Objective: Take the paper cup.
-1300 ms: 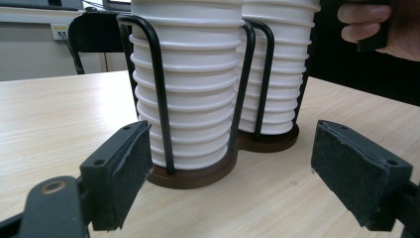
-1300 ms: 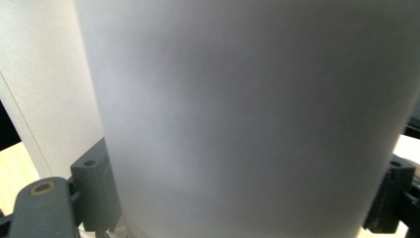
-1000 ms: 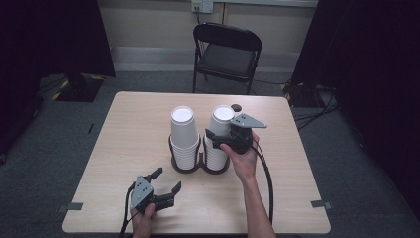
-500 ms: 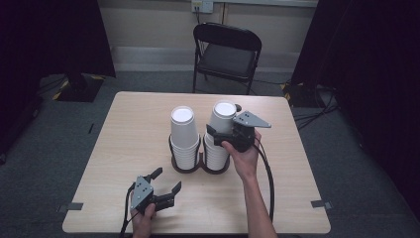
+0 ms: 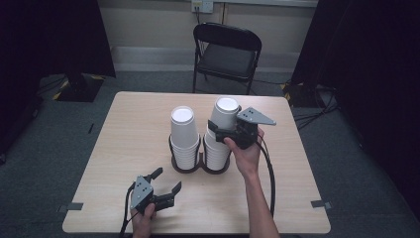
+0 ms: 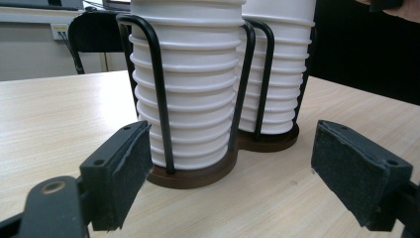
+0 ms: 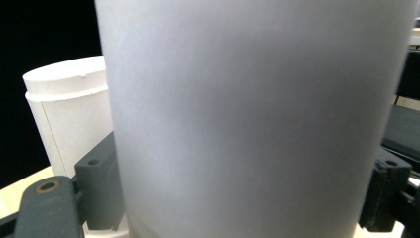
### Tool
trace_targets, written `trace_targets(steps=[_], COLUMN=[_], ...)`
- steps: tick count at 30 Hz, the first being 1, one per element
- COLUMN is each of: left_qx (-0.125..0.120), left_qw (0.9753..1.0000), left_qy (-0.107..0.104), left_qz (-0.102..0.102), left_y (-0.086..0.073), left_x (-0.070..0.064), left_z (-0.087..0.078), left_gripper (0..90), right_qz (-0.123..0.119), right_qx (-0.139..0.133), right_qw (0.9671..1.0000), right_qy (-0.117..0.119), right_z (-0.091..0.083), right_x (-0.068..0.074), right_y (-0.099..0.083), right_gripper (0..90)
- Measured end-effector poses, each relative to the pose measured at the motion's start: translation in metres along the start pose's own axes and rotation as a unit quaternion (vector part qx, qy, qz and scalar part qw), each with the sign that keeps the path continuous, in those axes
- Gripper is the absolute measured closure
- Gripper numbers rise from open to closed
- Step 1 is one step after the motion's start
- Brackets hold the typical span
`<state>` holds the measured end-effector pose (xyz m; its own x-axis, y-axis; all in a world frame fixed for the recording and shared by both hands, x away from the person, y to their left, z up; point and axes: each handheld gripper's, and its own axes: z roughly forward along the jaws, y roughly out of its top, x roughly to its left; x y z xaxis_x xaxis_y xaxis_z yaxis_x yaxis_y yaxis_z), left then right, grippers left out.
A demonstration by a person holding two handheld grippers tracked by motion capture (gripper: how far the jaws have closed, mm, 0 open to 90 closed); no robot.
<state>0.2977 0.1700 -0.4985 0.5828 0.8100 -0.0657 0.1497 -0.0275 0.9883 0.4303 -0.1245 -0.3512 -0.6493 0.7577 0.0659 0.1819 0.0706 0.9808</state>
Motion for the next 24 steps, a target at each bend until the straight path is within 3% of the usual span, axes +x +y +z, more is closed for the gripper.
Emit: trace_targets(steps=[10,24], left_qx=[0.000,-0.002], left_qw=[1.0000,1.0000], left_qy=[0.001,0.006], left_qz=[0.005,0.002], left_y=[0.000,0.000], left_x=[-0.001,-0.001], left_z=[0.000,0.000], left_gripper=[15.8,15.6], right_qz=[0.008,0.004], right_qx=[-0.012,-0.027], right_qw=[0.9998,0.9996], right_qy=[0.012,0.008], right_z=[-0.004,-0.011], right_x=[0.001,0.001], right_y=[0.015,0.029], right_gripper=[14.6,14.6])
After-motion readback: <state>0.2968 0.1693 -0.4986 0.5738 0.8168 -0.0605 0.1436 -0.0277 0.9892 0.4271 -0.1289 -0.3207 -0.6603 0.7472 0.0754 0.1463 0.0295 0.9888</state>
